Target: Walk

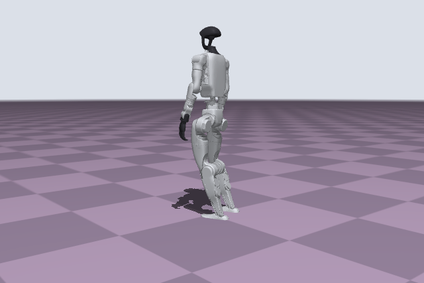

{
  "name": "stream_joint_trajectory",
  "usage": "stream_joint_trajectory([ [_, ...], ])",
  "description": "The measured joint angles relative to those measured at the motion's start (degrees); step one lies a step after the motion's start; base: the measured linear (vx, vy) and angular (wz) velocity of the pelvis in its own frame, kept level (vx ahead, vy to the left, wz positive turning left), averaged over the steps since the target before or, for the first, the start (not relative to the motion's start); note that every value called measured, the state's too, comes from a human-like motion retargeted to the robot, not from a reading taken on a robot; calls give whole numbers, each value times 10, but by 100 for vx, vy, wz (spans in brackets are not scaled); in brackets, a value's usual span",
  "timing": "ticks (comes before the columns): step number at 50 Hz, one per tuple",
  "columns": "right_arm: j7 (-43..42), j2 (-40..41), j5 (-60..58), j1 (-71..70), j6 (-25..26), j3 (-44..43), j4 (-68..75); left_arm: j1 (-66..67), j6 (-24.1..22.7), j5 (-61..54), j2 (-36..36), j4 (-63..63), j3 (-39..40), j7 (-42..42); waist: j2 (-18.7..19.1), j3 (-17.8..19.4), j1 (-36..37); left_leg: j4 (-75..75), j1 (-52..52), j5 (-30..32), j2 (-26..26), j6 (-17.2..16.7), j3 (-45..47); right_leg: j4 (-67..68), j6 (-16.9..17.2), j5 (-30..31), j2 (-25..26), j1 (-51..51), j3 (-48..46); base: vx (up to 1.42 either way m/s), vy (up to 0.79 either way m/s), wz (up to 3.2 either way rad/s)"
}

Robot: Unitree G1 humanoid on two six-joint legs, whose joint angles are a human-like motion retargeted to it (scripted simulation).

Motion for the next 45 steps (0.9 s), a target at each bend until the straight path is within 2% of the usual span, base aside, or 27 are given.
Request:
stream_joint_trajectory([
  [17,-2,-18,0,-5,-5,11,8,-7,-6,-10,-20,-5,3,2,-18,-1,4,74,-49,-44,-29,13,7,105,4,-46,-29,-64,17,0,4,0],
  [27,-2,-20,13,1,-9,15,-6,-3,-3,-24,-13,5,-3,11,-52,15,-11,102,-48,-68,-83,26,2,322,2,-75,-89,-164,26,3,5,9],
  [33,1,-13,31,10,-8,10,-13,-5,3,-28,-4,21,-4,14,-63,23,-29,101,-37,-78,-103,31,-14,415,2,-68,-98,-250,36,15,2,18],
  [35,6,-11,37,3,-6,6,-15,-18,4,-30,0,25,1,12,-47,19,-31,48,-19,-63,-88,30,-26,399,0,-52,-81,-284,26,24,2,8],
  [40,10,3,46,4,-2,-1,-23,-11,1,-33,-1,23,5,14,-43,24,-37,39,5,-75,-81,34,-41,330,15,-26,-77,-328,19,27,-1,12],
  [42,13,2,51,2,0,-6,-22,-14,-2,-34,2,20,8,11,-25,22,-35,15,17,-75,-58,33,-50,266,20,-4,-58,-337,2,30,-4,5],
  [45,12,4,54,12,0,-12,-20,-5,-7,-33,3,15,9,13,-29,24,-33,35,23,-91,-60,33,-53,214,33,6,-58,-356,5,29,-7,5],
])
